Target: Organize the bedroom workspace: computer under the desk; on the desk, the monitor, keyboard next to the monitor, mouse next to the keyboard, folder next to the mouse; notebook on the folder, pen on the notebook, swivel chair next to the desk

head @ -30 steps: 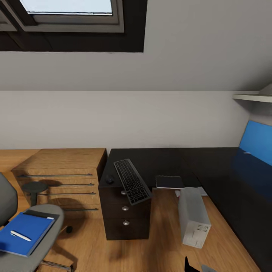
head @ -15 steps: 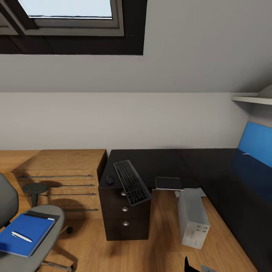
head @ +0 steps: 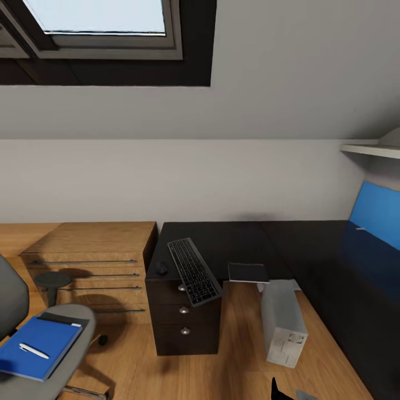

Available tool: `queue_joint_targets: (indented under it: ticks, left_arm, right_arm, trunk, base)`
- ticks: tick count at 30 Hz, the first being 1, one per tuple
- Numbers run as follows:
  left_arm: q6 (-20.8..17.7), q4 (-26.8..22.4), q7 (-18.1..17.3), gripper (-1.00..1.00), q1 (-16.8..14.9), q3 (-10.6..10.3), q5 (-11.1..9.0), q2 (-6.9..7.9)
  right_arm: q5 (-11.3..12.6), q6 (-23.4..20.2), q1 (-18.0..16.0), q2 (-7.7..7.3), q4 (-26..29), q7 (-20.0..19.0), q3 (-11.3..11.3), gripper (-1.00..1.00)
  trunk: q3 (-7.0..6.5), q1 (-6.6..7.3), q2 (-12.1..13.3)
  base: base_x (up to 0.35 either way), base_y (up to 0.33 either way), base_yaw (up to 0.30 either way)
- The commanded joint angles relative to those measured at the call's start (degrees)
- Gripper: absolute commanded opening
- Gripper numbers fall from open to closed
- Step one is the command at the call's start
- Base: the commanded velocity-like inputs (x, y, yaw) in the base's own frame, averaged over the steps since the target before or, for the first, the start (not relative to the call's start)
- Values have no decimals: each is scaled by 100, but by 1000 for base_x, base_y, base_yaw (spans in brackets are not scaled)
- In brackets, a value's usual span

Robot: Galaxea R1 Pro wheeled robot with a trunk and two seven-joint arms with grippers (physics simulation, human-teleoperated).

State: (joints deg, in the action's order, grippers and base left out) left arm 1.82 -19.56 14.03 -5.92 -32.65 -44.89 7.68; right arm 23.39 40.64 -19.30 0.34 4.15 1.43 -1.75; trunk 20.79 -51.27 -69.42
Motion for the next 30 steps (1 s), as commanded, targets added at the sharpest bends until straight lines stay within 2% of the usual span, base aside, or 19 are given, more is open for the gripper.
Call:
queue_joint_targets:
  ticks: [1, 11, 18, 26, 30]
  left_arm:
    - [46, -8, 35, 100, -4, -48, -55, 0]
    - [751, -4, 45, 100, -5, -45, -56, -47]
    - [837, -4, 40, 100, -6, -56, -50, -118]
    - [846, -4, 39, 100, -6, -57, -47, -138]
    - [846, -4, 39, 100, -6, -57, -28, -143]
  right_arm:
    - [16, 15, -4, 1, -2, 15, -20, 100]
    - [16, 18, -4, 1, -2, 15, -19, 100]
    - [16, 20, -4, 1, -2, 15, -19, 100]
    - [13, 17, -4, 1, -2, 15, -23, 100]
    - [-3, 15, -4, 13, -3, 15, -83, 100]
  trunk:
    - [-12, 23, 38]
    - [-191, 242, 439]
    - [-317, 396, 719]
    - [-461, 572, 1040]
    - [-524, 660, 1201]
  base:
    - [0, 0, 0]
    - [0, 0, 0]
    - [-37, 0, 0]
    - [-285, -38, 1]
    - [-335, -50, 162]
